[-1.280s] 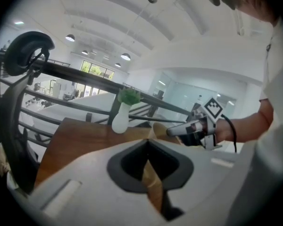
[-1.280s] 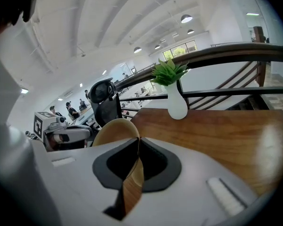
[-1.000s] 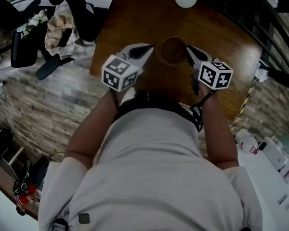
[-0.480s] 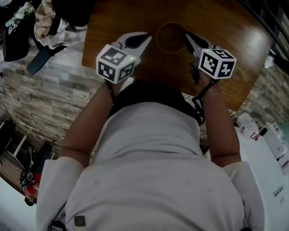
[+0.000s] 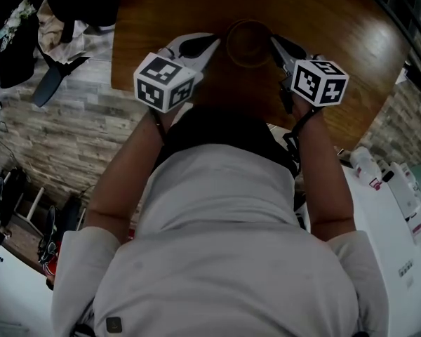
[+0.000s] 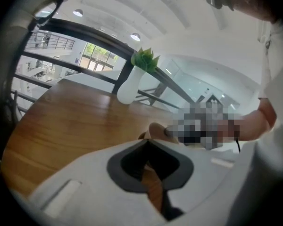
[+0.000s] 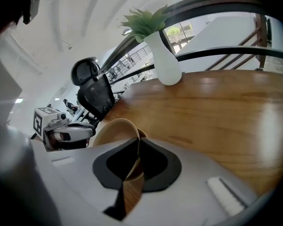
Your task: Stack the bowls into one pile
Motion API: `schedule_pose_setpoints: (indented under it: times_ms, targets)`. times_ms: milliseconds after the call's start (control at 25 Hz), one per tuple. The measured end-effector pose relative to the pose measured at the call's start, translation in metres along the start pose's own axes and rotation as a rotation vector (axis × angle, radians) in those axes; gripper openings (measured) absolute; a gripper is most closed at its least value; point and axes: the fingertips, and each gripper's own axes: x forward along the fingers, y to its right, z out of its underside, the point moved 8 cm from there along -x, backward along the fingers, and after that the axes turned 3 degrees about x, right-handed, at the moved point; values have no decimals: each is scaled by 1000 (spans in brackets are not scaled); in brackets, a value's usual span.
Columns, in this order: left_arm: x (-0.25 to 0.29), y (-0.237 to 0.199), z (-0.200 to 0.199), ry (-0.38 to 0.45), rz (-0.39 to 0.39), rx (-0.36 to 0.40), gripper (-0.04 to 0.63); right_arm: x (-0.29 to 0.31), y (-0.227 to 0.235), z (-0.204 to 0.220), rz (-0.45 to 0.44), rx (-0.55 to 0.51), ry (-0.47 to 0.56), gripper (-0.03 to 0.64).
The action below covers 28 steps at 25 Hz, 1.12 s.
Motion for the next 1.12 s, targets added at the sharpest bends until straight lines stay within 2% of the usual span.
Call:
schedule_pose_setpoints:
  times_ms: [400, 480, 520, 920, 1120]
  targets:
    - [8, 4, 7, 0, -5, -28, 5, 5, 7, 7, -13, -4, -4, 28]
    - [9, 6, 6, 6, -7, -34, 5, 8, 10, 8, -3, 13, -2, 262]
    - [9, 7, 5, 8, -8, -33, 5, 8, 11, 8, -2, 23, -3, 273]
    - [7, 17, 4, 21, -14, -27, 5, 4, 7, 11, -19, 14, -6, 272]
    - [-2, 25, -3, 41, -16, -18, 5, -9, -2, 8, -17, -9, 18, 234]
